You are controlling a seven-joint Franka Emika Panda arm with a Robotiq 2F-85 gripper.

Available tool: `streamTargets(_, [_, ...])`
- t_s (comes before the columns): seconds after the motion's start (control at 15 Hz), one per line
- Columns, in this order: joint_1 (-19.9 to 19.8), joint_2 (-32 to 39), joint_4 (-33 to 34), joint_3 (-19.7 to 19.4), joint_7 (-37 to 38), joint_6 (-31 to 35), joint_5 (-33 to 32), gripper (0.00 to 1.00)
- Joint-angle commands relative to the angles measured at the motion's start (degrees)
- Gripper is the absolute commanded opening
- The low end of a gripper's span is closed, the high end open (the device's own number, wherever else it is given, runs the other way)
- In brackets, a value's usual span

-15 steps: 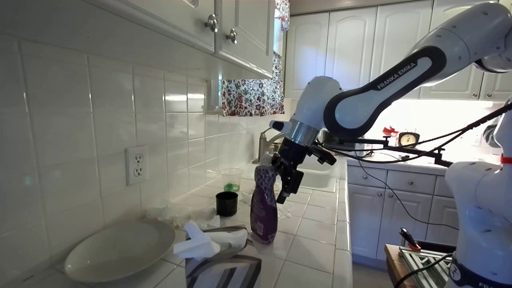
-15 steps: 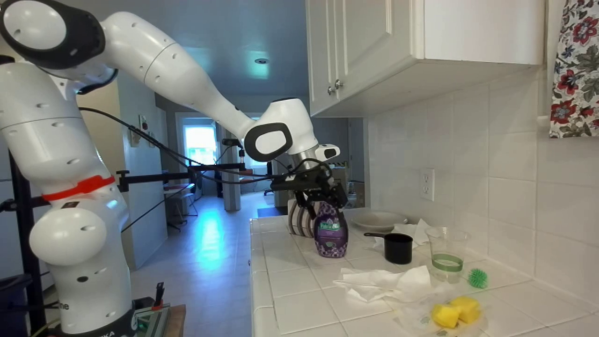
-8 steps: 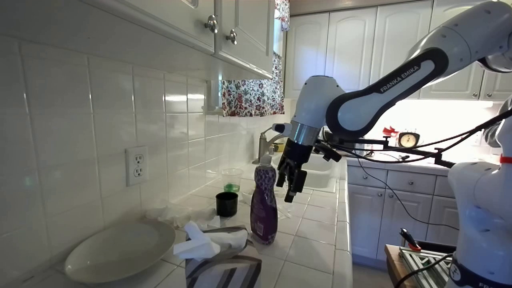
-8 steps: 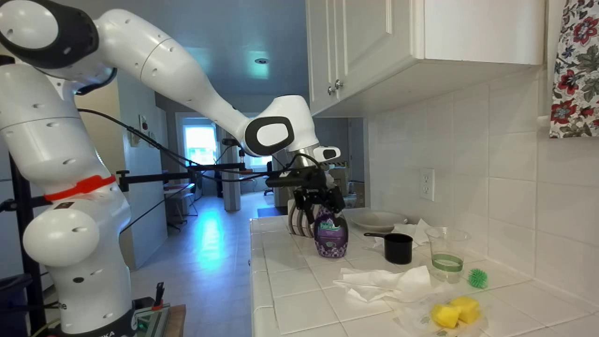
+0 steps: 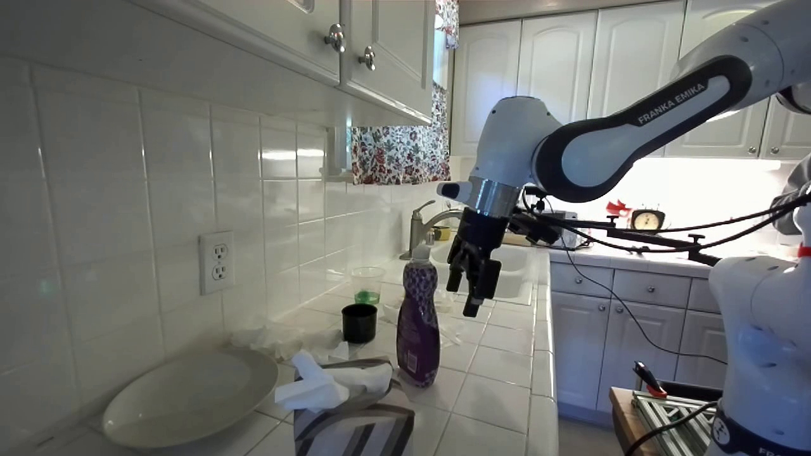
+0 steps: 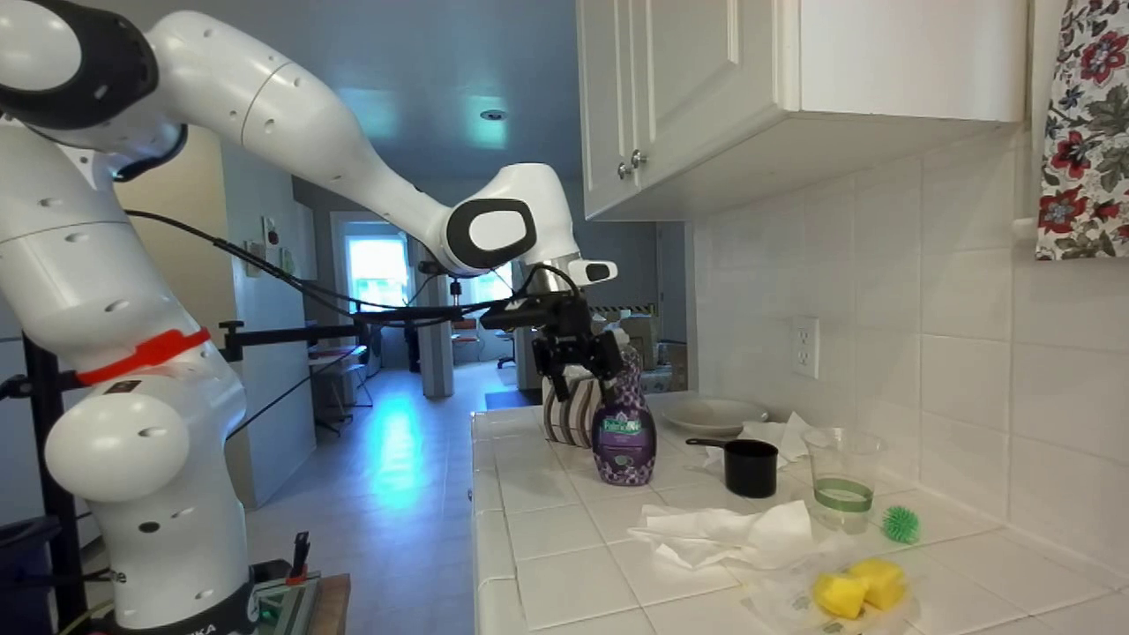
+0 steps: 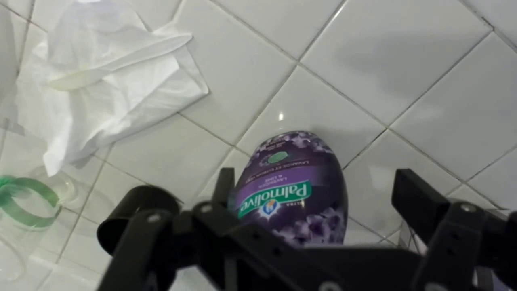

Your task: Pick up the bottle, then pour some of its contents into the cup

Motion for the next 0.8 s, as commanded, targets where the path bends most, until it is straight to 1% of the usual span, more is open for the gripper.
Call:
streamTargets(0.0, [0.45, -3.16, -0.97, 1.46, 4.55, -2.42, -1.16, 1.0])
streamTargets(0.73, [0.43, -4.92, -0.95, 5.73, 14.73, -3.32, -1.88, 1.0])
